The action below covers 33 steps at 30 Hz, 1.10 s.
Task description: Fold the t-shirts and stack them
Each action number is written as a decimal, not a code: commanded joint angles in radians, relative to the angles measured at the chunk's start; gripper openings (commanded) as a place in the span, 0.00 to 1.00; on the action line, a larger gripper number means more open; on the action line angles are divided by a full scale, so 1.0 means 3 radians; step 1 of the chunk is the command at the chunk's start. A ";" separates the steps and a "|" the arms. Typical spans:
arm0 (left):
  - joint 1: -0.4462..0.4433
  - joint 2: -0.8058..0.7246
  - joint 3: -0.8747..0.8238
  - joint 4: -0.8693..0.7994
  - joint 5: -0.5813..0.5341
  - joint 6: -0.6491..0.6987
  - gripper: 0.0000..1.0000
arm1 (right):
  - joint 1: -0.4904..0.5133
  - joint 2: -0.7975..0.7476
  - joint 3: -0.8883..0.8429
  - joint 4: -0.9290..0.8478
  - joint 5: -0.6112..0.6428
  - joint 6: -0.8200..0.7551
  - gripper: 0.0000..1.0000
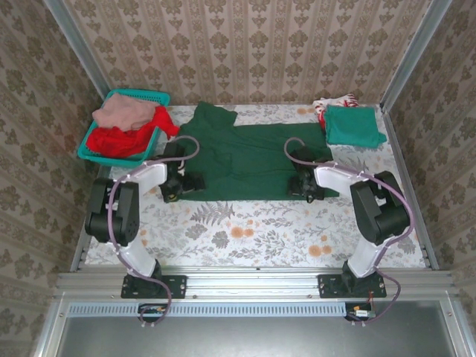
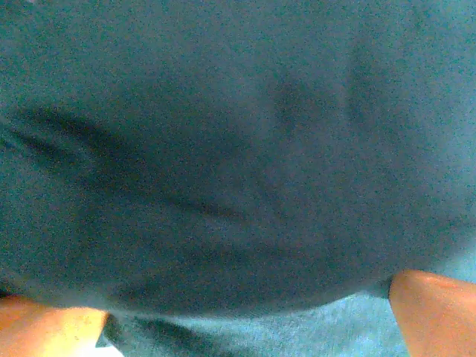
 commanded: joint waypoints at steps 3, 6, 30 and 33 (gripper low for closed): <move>0.0146 0.0245 0.0128 -0.0112 -0.0203 0.0137 1.00 | 0.0021 -0.0197 -0.0253 -0.0358 0.0145 0.0053 0.78; 0.0122 0.0070 -0.0066 -0.0154 -0.0176 0.0122 1.00 | 0.0049 -0.0406 -0.0242 -0.0550 0.0112 0.0037 0.78; 0.0245 -0.1532 -0.1469 -0.0299 0.0068 -0.0301 1.00 | 0.0598 -0.0207 -0.0552 -0.0219 -0.0016 0.0450 0.78; 0.0243 -0.1729 -0.1490 -0.0384 0.0067 -0.0385 1.00 | 0.0695 -0.0388 -0.0675 -0.0356 -0.0016 0.0507 0.79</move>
